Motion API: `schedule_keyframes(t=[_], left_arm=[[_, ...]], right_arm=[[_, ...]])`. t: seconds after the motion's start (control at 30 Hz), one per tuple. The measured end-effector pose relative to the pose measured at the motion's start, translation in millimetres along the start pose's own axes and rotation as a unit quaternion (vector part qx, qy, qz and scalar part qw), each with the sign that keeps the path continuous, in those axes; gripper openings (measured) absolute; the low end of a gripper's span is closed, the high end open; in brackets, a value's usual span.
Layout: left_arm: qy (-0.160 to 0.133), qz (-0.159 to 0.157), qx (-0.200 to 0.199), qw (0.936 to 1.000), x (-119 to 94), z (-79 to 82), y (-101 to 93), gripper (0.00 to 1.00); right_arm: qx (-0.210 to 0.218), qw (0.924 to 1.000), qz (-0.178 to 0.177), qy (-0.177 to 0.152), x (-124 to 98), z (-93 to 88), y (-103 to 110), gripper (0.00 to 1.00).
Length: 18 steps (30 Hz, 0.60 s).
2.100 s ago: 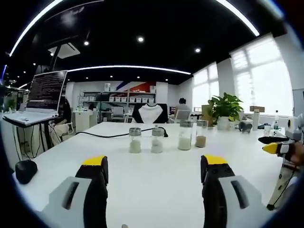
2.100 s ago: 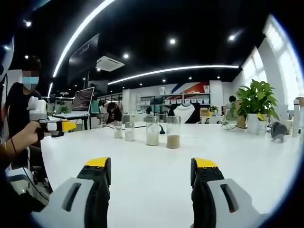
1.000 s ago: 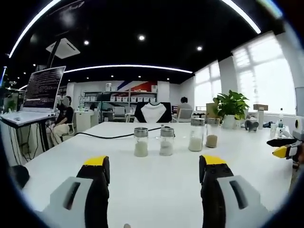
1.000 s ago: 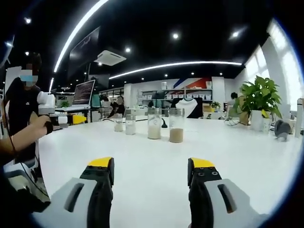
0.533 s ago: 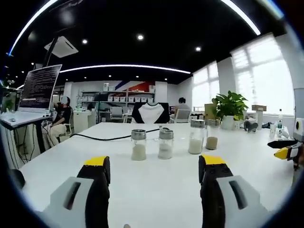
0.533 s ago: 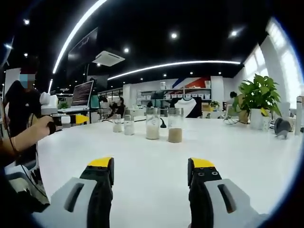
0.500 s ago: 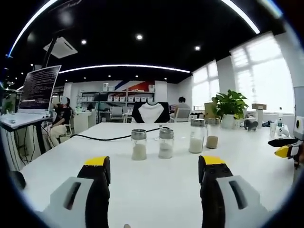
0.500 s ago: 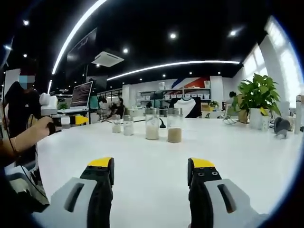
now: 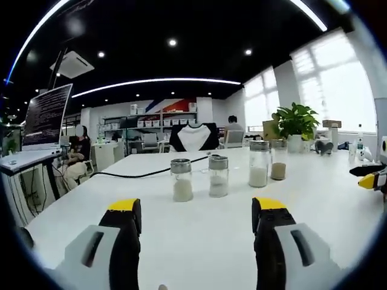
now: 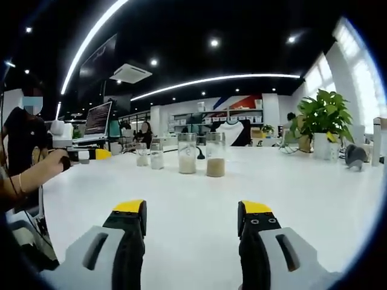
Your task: Rotate the seasoning bottle until the label or dispensing opening points toward the visible target arrow and the bottle remains upright within the marked orientation range
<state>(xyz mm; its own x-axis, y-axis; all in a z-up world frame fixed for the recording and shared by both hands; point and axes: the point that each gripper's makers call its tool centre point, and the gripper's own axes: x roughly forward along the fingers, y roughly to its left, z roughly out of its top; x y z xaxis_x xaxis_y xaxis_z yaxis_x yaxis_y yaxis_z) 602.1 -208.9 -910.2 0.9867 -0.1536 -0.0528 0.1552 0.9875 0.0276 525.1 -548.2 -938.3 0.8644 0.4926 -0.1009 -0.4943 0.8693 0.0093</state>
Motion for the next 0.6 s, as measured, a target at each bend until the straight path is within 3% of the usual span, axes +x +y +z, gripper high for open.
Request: schedule_keyframes(t=[0.6], left_arm=[[0.001,-0.001,-0.005,1.0,21.7,3.0,6.9,0.78]], right_arm=[[-0.01,0.9999,0.008,0.003,15.6,4.9,2.0,0.6]])
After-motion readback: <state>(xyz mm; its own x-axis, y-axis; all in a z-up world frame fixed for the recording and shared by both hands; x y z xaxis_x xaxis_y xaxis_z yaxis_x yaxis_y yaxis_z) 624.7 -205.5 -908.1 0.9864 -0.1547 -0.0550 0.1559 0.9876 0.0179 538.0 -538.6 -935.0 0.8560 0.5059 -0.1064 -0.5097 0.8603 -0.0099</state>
